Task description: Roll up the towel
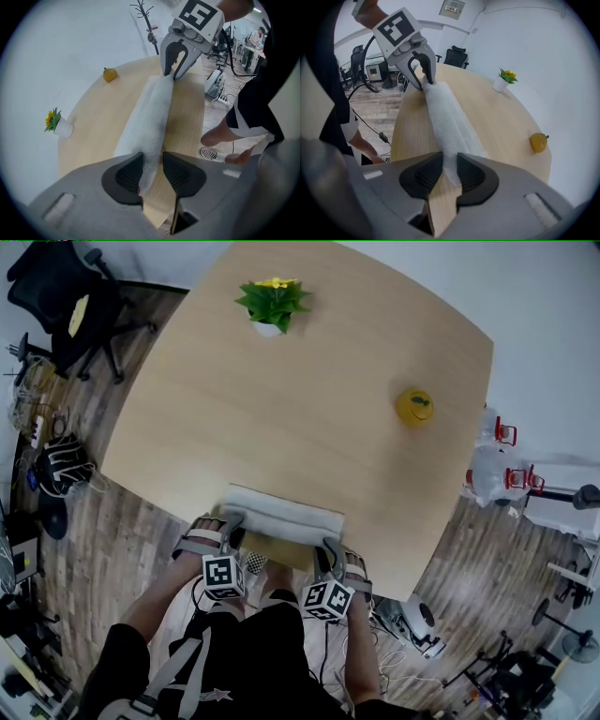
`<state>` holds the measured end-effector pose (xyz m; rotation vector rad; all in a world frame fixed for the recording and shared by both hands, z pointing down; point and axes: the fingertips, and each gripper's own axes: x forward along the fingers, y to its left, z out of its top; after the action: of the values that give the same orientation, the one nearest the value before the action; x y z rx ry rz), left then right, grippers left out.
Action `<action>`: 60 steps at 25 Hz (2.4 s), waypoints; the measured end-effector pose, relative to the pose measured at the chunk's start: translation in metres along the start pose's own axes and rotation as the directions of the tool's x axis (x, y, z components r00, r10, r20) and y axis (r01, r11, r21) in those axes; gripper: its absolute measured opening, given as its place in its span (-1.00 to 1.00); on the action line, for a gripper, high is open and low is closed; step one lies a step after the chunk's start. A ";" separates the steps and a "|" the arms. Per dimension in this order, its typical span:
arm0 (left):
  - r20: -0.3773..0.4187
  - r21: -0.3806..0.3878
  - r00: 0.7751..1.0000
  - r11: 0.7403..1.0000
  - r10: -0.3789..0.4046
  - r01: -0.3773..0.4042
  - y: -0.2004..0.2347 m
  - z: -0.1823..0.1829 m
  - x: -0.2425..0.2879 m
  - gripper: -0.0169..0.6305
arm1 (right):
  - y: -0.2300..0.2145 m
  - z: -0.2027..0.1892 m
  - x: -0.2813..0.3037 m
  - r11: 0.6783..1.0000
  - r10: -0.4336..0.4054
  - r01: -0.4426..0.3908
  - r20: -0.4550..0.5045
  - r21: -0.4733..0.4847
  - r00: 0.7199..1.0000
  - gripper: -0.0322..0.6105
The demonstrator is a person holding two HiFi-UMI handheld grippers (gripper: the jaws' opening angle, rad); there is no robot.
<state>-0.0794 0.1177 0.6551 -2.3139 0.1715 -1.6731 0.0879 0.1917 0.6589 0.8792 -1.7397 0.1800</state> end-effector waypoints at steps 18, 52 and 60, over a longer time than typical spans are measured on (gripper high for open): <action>-0.012 0.018 1.000 1.000 0.015 -0.015 -0.026 -0.006 -0.014 -0.67 | 0.022 -0.008 -0.013 1.000 0.005 -0.005 -0.007 0.002 1.000 -0.65; -0.070 -0.027 0.995 0.998 -0.066 0.064 0.014 0.003 -0.015 -0.67 | -0.022 0.007 -0.009 0.995 0.099 -0.099 -0.031 0.020 0.995 -0.65; -0.076 -0.039 0.994 0.997 -0.073 0.070 0.025 0.005 -0.008 -0.67 | -0.035 0.009 -0.002 0.993 0.113 -0.112 -0.029 0.022 0.993 -0.65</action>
<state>-0.0757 0.0963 0.6386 -2.3084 0.1373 -1.8111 0.1035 0.1624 0.6432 0.7898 -1.7634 0.2847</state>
